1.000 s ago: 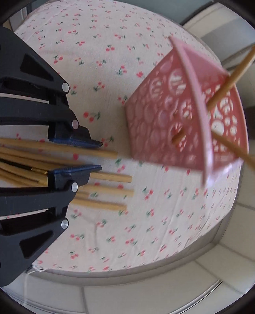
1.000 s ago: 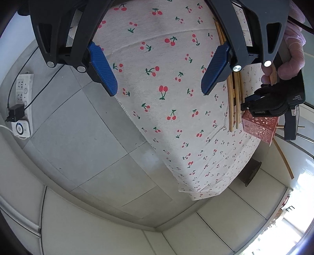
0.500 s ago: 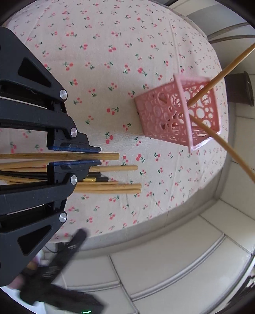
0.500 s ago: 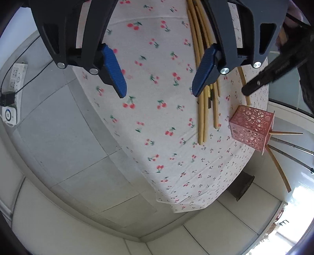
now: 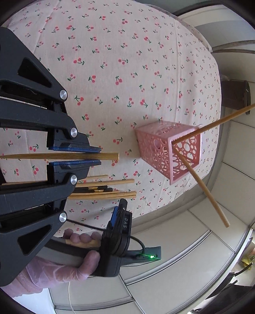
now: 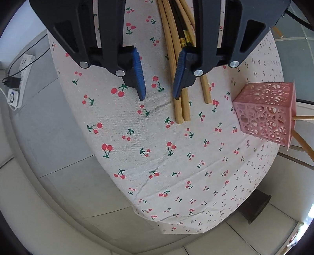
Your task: Organize utensils
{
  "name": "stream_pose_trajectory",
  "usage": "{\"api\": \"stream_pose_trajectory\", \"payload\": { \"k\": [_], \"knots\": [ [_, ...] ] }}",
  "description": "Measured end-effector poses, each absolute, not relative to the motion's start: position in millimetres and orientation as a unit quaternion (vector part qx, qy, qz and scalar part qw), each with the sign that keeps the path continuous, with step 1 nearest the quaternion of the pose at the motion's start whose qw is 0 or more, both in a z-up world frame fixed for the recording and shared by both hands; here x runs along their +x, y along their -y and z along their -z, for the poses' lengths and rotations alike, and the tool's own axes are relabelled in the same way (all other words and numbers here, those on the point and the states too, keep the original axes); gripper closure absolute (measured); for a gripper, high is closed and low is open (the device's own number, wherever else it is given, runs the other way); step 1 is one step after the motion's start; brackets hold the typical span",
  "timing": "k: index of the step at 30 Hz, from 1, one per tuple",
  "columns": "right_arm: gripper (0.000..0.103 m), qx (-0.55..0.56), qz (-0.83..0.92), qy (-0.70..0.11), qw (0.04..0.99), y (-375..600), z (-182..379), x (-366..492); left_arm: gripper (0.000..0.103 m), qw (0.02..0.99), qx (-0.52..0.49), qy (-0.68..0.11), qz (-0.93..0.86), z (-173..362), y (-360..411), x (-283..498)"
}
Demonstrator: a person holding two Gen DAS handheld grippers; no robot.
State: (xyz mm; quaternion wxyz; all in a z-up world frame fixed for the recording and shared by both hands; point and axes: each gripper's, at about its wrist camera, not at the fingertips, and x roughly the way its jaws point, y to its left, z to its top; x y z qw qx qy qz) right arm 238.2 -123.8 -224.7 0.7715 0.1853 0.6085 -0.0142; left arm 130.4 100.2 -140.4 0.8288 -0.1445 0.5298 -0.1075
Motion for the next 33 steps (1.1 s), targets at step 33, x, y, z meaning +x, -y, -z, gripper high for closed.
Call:
{"api": "stream_pose_trajectory", "payload": {
  "k": [33],
  "knots": [
    [0.095, 0.189, -0.059, -0.460, 0.865, 136.2, 119.8, 124.7, 0.097, 0.872, -0.118, -0.455, 0.134, 85.3, -122.5, 96.9]
  ]
}}
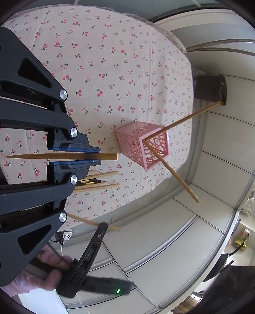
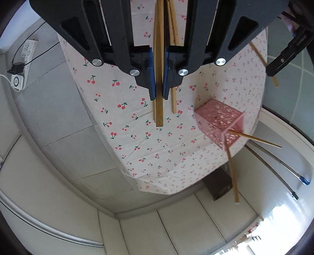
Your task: Organize utensils
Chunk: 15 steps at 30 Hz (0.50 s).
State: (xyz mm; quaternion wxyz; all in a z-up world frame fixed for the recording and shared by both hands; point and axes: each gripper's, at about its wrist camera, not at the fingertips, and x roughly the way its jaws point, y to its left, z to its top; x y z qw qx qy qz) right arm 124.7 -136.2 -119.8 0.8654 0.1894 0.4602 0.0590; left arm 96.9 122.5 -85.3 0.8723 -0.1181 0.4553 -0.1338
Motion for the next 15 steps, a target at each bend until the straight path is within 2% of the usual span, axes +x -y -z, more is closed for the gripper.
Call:
{"api": "stream_pose_trajectory", "payload": {
  "k": [5, 15],
  "knots": [
    [0.095, 0.186, -0.085, -0.418, 0.885, 136.1, 78.9, 79.2, 0.097, 0.888, -0.106, -0.430, 0.122, 69.5, -125.6, 82.0],
    [0.095, 0.213, -0.099, -0.390, 0.890, 140.7, 48.4, 61.8, 0.097, 0.902, -0.130, -0.405, 0.078, 56.2, -146.5, 52.9]
  ]
}}
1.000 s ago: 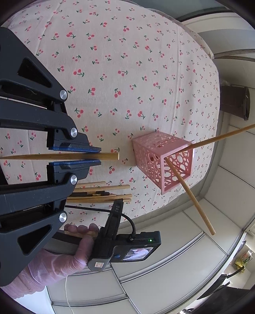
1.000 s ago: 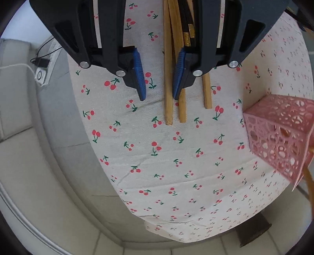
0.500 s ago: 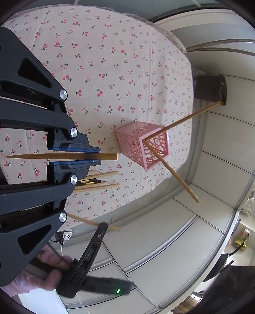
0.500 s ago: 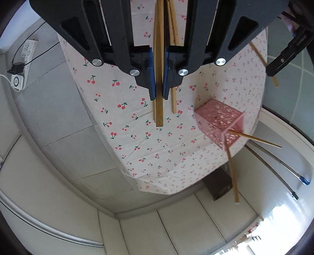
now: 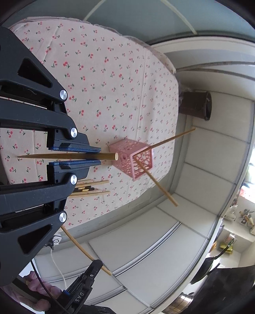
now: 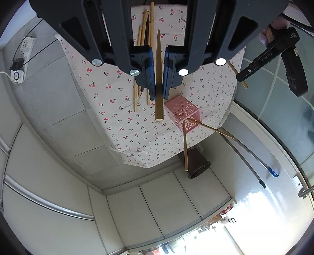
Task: Organize utensils
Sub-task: 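Carry the chopstick over the pink holder and release it inside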
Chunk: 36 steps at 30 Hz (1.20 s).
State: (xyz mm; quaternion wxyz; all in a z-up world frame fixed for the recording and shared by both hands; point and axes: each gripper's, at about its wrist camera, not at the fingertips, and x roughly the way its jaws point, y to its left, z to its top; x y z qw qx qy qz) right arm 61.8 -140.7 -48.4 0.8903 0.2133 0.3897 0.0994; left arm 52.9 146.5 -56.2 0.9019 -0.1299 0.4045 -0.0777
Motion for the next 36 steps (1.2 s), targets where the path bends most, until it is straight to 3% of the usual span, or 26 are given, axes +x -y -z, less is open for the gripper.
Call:
{"api": "stream_pose_trajectory", "payload": {
  "k": [17, 27, 32, 36],
  "knots": [
    [0.095, 0.247, -0.105, -0.389, 0.881, 160.4, 35.5, 68.6, 0.097, 0.953, -0.141, -0.268, 0.016, -80.7, -156.0, 113.7],
    [0.095, 0.243, -0.101, -0.407, 0.875, 158.5, 45.9, 80.0, 0.097, 0.946, -0.133, -0.295, -0.010, -56.7, -142.2, 166.7],
    [0.095, 0.244, -0.102, -0.412, 0.872, 156.1, 47.2, 87.0, 0.095, 0.930, -0.124, -0.346, -0.013, -28.6, -139.6, 192.1],
    [0.095, 0.237, -0.100, -0.406, 0.877, 152.1, 39.4, 92.0, 0.083, 0.923, -0.156, -0.349, -0.027, -17.9, -155.1, 187.1]
  ]
}}
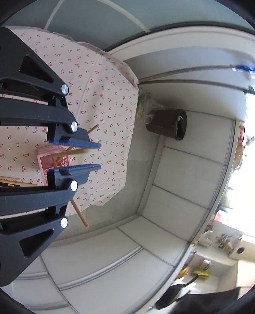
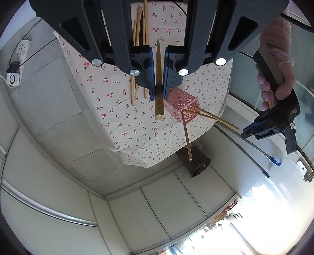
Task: Organize utensils
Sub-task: 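Carry the chopstick over the pink holder and release it inside, then move the left gripper back to the chopstick row and grasp one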
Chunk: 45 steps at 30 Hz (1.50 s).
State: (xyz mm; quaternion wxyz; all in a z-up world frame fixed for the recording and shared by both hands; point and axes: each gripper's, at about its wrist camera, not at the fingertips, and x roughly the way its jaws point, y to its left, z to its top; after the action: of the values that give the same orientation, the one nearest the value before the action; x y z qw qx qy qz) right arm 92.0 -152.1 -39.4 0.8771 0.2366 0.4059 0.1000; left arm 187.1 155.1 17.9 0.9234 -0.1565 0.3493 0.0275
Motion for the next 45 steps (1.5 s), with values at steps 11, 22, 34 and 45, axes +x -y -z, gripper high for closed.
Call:
{"api": "stream_pose_trajectory", "payload": {
  "k": [11, 22, 34, 45],
  "knots": [
    [0.095, 0.233, -0.093, -0.376, 0.892, 143.4, 3.2, 113.7, 0.077, 0.906, -0.234, -0.348, -0.049, 14.0, -202.0, 122.7],
    [0.095, 0.219, -0.081, -0.312, 0.921, 116.7, -50.9, 160.3, 0.077, 0.887, -0.205, -0.412, -0.038, 63.0, -200.3, 106.2],
    [0.095, 0.208, -0.062, -0.322, 0.921, 90.8, -44.3, 214.7, 0.077, 0.872, -0.236, -0.428, -0.030, 70.8, -213.2, 112.8],
    [0.086, 0.212, -0.072, -0.353, 0.909, 71.4, -1.6, 234.0, 0.076, 0.873, -0.225, -0.432, -0.030, 73.2, -206.1, 118.8]
  ]
}}
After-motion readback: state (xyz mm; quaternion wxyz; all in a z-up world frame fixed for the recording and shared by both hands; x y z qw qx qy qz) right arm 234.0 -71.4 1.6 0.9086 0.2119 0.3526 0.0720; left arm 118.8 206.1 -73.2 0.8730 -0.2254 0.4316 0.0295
